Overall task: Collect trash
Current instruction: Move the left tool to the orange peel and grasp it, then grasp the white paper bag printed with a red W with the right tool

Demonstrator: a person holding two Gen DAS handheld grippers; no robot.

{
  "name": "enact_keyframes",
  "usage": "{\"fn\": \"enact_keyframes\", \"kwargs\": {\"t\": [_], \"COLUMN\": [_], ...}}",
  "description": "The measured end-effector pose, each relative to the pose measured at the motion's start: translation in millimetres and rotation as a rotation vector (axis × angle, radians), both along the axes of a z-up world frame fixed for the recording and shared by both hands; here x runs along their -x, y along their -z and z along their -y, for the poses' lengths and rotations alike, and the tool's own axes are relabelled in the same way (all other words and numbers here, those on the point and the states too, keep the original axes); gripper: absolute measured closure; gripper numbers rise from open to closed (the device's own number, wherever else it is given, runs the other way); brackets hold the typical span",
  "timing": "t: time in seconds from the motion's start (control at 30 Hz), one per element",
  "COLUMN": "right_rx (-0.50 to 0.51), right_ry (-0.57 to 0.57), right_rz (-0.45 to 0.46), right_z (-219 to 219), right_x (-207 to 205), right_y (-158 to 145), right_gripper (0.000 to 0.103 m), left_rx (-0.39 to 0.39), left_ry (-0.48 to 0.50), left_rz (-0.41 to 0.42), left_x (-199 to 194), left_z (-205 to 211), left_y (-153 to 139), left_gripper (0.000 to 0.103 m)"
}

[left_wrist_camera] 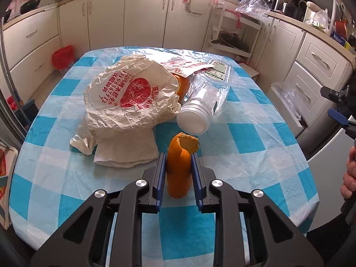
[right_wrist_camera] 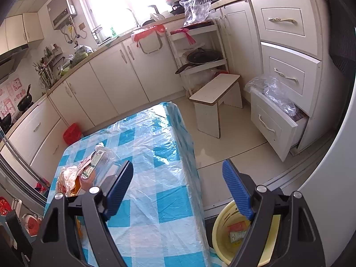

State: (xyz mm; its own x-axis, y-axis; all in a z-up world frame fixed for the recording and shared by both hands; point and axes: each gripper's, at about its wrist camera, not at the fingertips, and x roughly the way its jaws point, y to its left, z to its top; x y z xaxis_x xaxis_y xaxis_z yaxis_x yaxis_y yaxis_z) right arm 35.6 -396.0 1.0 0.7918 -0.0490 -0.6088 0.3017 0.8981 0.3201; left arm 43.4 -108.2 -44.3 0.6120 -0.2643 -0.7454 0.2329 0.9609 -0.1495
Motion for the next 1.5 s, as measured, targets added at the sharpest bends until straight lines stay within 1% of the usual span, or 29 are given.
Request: {"fn": "enact_keyframes", "kwargs": {"t": [0.17,0.3,0.47,0.67,0.73,0.83,0.9,1.03,1.17,1.2,1.23,1.3,1.37,1.43,1.5], "right_rx": [0.004,0.003,0.008,0.035,0.065,0.174,0.219,0.290,0.322,0.343,0.357,0.355,0.374,0.384,0.436], "right_ry": [-0.013,-0.059,-0.166,-0.340,-0.392,-0.449,-0.480,-0.553,-0.644,-0.651,-0.659,-0.681,-0.693,-0.736,-0.766], "right_rz": [-0.006,-0.001,0.027,0.053,0.053,0.056,0.043,-0.022,-0.150,-0.178,-0.209,-0.293,-0.343,-0.402,-0.448], "right_z": [-3.6,-11.1,-34.6,-89.7,-111.6,-141.2,-154.0,-175.8,-194.6,-199.3,-202.8,-209.0,-215.2,-225.8,-237.7], "right_x": [-0.9,-3.0,-8.9,-25.7,-34.0,-46.5,-58.7,-97.4,-149.2,-162.4,-172.6,-195.8,-211.2,-222.0,-227.5], "right_y": [1.5,1.9,-1.2,-7.2,-8.8,-13.5,-15.1,-14.7,-9.8,-7.2,-4.0,7.5,17.4,29.8,40.3], "right_gripper": [0.024,0.024,0.024,0.024,0.024,0.026,0.026,0.028,0.028,0.028,0.027,0.027,0.027,0.027,0.027], "left_rx": [0.041,0.056,0.064,0.077,0.078,0.091,0.101,0.124,0.151,0.160,0.168,0.183,0.197,0.213,0.227], "left_ry": [-0.012,-0.041,-0.061,-0.066,-0.068,-0.078,-0.082,-0.073,-0.061,-0.060,-0.059,-0.057,-0.056,-0.056,-0.056], "left_rz": [-0.011,-0.018,-0.023,-0.017,-0.012,-0.011,-0.005,0.009,0.007,0.004,0.002,0.001,0.001,-0.001,-0.006], "left_x": [7.7,11.4,13.3,14.3,15.1,13.8,13.4,12.7,11.4,10.8,10.5,9.6,9.0,7.2,5.2], "left_z": [-17.2,-33.2,-45.3,-56.0,-60.6,-68.4,-73.4,-80.0,-84.7,-86.3,-87.2,-89.2,-91.2,-93.1,-94.5], "left_y": [-0.7,-1.1,-0.2,0.8,0.7,0.4,-0.3,-0.7,2.3,3.5,4.3,4.6,4.5,4.5,5.3], "left_gripper": [0.083,0.083,0.083,0.083,0.083,0.083,0.083,0.083,0.083,0.083,0.083,0.083,0.083,0.083,0.083]}}
